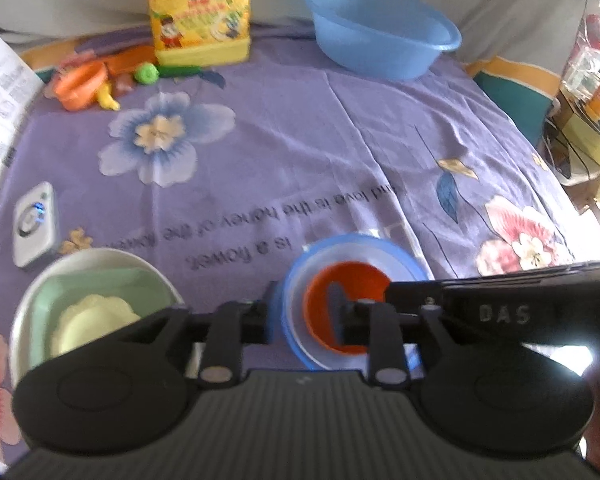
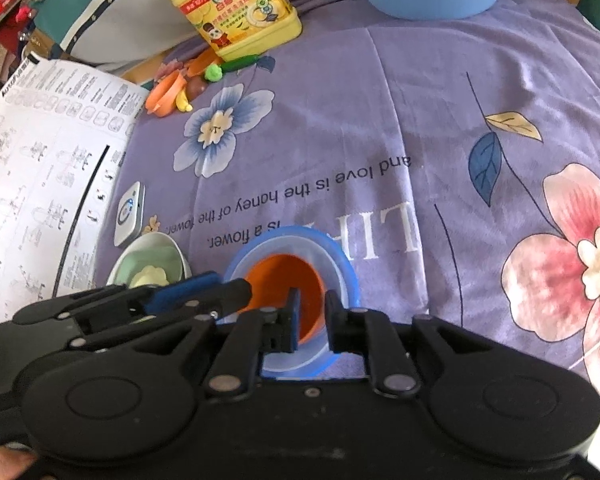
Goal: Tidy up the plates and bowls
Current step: 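Open both grippers and withdraw from the bowl stack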
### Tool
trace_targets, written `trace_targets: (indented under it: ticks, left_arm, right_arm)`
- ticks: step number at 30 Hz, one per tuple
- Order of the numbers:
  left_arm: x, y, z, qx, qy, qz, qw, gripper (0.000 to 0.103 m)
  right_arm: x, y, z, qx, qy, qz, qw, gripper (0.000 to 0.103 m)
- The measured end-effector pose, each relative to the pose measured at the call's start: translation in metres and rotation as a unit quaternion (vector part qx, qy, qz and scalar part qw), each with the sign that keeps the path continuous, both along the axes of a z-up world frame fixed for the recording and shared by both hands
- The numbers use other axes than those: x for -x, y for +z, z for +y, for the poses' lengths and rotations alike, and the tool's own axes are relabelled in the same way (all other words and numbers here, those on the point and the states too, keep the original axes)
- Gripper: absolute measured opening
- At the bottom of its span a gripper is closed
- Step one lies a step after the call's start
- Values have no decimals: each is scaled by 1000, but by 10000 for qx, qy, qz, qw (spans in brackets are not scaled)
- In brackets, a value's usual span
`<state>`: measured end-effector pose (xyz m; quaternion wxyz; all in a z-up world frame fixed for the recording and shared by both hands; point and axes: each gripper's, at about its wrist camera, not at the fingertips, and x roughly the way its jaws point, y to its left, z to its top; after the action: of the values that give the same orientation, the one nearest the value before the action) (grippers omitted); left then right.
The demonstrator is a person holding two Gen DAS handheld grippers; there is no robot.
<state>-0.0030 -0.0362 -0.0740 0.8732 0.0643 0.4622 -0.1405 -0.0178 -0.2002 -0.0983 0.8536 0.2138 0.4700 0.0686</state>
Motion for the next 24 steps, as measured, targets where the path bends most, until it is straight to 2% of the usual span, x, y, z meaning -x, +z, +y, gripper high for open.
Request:
trace_targets:
  ticks: [1, 3, 5, 7, 15, 24]
  left_arm:
    - [1, 4, 2, -18, 61, -69, 10000, 41]
    - [4, 13, 11, -3, 210, -250, 9995, 64]
    - [5, 18, 20, 42, 317, -355, 9989, 74]
    - [5, 21, 28, 82, 430, -381, 9983, 83]
    - [15, 28, 52, 204, 686, -478, 9963, 99]
    - [28, 32, 63, 266, 741, -586, 9952, 103]
  right_arm:
    - [2, 2, -3, -31, -49, -33, 10000, 24]
    - [6, 9, -7, -6, -121, -122, 9999, 36]
    - [12, 17, -11, 74, -225, -273, 9993, 69]
    - [17, 24, -11, 209, -293, -438, 9984, 81]
    - [32, 32, -17, 464, -509, -559, 9961, 91]
    - [48, 33, -22, 593, -693, -552, 9943, 102]
